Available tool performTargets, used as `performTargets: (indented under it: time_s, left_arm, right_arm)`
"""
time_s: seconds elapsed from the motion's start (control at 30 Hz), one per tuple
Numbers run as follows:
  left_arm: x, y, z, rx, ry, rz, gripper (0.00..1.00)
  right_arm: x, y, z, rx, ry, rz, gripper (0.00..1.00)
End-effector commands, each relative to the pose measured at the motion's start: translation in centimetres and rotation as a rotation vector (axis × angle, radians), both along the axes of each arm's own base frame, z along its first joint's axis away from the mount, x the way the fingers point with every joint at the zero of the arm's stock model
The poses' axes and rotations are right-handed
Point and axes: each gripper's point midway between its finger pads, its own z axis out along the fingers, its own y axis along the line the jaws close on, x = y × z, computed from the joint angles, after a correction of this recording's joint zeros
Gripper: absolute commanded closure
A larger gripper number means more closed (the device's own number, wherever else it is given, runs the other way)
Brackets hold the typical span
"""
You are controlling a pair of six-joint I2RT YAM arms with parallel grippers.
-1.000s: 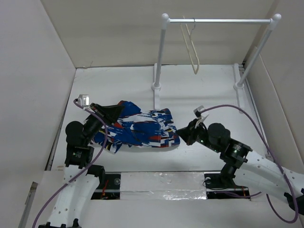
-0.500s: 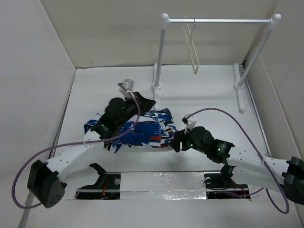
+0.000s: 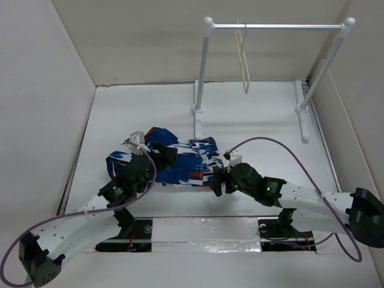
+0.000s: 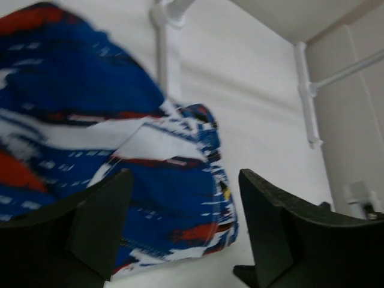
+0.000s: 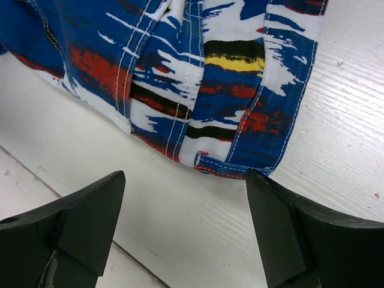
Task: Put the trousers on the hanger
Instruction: Flatten out the trousers at the center of the board.
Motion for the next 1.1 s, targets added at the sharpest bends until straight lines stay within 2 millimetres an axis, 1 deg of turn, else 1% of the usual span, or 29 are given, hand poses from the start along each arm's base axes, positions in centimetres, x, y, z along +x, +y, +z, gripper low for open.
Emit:
performTargets:
  time_s: [0.0,0.03,0.07,0.1,0.13,0.17,0.2,0.23,0.27,0.3,0.37,0.4,0.43,0.47,0.5,0.53,0.6,0.63,0.67,0.73,0.8,0.9,0.93,0.97,1.0,1.07]
  left_arm:
    - [-1.4,4.3,-5.2,0.012,0.127,0.179,0.28]
    - [-1.6,4.9,-5.9,0.006,0.145,0.207,0.27]
    - [-1.9,6.1,-6.9,0.026,0.162,0.247,0.26]
    - [-2.0,6.4,-6.7,0.005,0.153,0.261,0.22]
    - [-2.1,6.8,-6.8,0.006,0.154,0.276,0.21]
    - [-2.0,7.7,-7.0,0.021,0.152,0.309,0.2]
    - [-2.1,7.9,-7.3,0.027,0.153,0.32,0.19]
    - [-2.0,8.5,-7.5,0.027,0.157,0.352,0.19]
    - [-2.0,8.5,-7.6,0.029,0.162,0.352,0.18]
    - [-1.7,9.0,-7.9,0.04,0.17,0.375,0.18]
    - [-1.4,9.2,-8.1,0.05,0.178,0.391,0.18]
    - [-1.2,9.5,-8.5,0.062,0.189,0.406,0.17]
    - [-1.1,9.7,-8.6,0.066,0.192,0.412,0.17]
    - [-1.0,9.5,-8.7,0.06,0.19,0.408,0.17]
    - [-1.0,9.7,-9.2,0.063,0.198,0.419,0.17]
    - [-1.0,9.8,-9.4,0.059,0.199,0.422,0.17]
    - [-0.9,10.1,-9.7,0.051,0.194,0.447,0.17]
    - [-1.0,10.3,-9.8,0.049,0.194,0.456,0.17]
    - [-0.9,10.5,-9.8,0.048,0.192,0.47,0.17]
    - [-0.9,10.7,-9.9,0.048,0.186,0.481,0.17]
    - [-0.8,11.1,-10.2,0.044,0.178,0.509,0.17]
    - [-0.4,11.1,-10.1,0.047,0.173,0.523,0.18]
    - [-0.3,11.1,-10.1,0.045,0.17,0.526,0.18]
    - [-0.2,11.1,-10.1,0.043,0.166,0.528,0.18]
    - [-0.2,11.1,-10.5,0.047,0.174,0.534,0.18]
    - [-0.2,11.3,-10.9,0.053,0.181,0.547,0.18]
  right_arm:
    - [1.4,0.9,1.4,0.038,-0.046,-0.057,0.13]
    - [1.6,0.8,0.6,0.006,-0.033,-0.067,0.13]
    - [2.2,1.1,1.1,0.003,-0.045,-0.085,0.13]
    - [2.3,0.8,0.5,-0.036,-0.03,-0.096,0.13]
    - [2.3,0.6,-0.8,-0.09,-0.006,-0.106,0.14]
    - [2.5,0.8,-1.1,-0.105,-0.002,-0.106,0.15]
    - [2.7,1.4,-0.9,-0.108,-0.002,-0.096,0.15]
    - [2.8,1.3,-1.9,-0.147,0.011,-0.097,0.15]
    - [2.7,1.5,-2.1,-0.157,0.007,-0.096,0.15]
    - [3.0,1.4,-2.3,-0.169,0.001,-0.109,0.16]
    - [3.5,1.4,-2.3,-0.172,-0.011,-0.137,0.28]
    - [3.5,1.6,-2.1,-0.167,-0.02,-0.138,0.35]
    - [3.7,1.6,-1.7,-0.158,-0.027,-0.151,0.47]
    - [3.9,1.3,-1.4,-0.159,-0.036,-0.168,0.56]
    - [4.0,1.2,-0.5,-0.139,-0.05,-0.179,0.65]
    - [4.0,0.9,0.0,-0.137,-0.057,-0.188,0.77]
    - [4.3,0.3,1.2,-0.126,-0.085,-0.215,0.89]
    - [4.3,-0.2,2.4,-0.109,-0.103,-0.227,0.93]
    - [4.5,-0.6,3.1,-0.103,-0.12,-0.248,0.94]
    - [4.3,-1.4,4.5,-0.077,-0.132,-0.262,0.94]
    - [4.0,-1.8,5.0,-0.064,-0.132,-0.265,0.94]
    - [3.8,-2.1,5.7,-0.036,-0.137,-0.271,0.94]
    - [3.6,-2.7,5.4,-0.046,-0.12,-0.292,0.97]
    - [3.7,-3.1,5.8,-0.04,-0.124,-0.32,0.99]
    - [3.6,-3.6,5.9,-0.039,-0.115,-0.34,1.0]
    - [3.6,-4.5,6.9,-0.022,-0.134,-0.368,1.0]
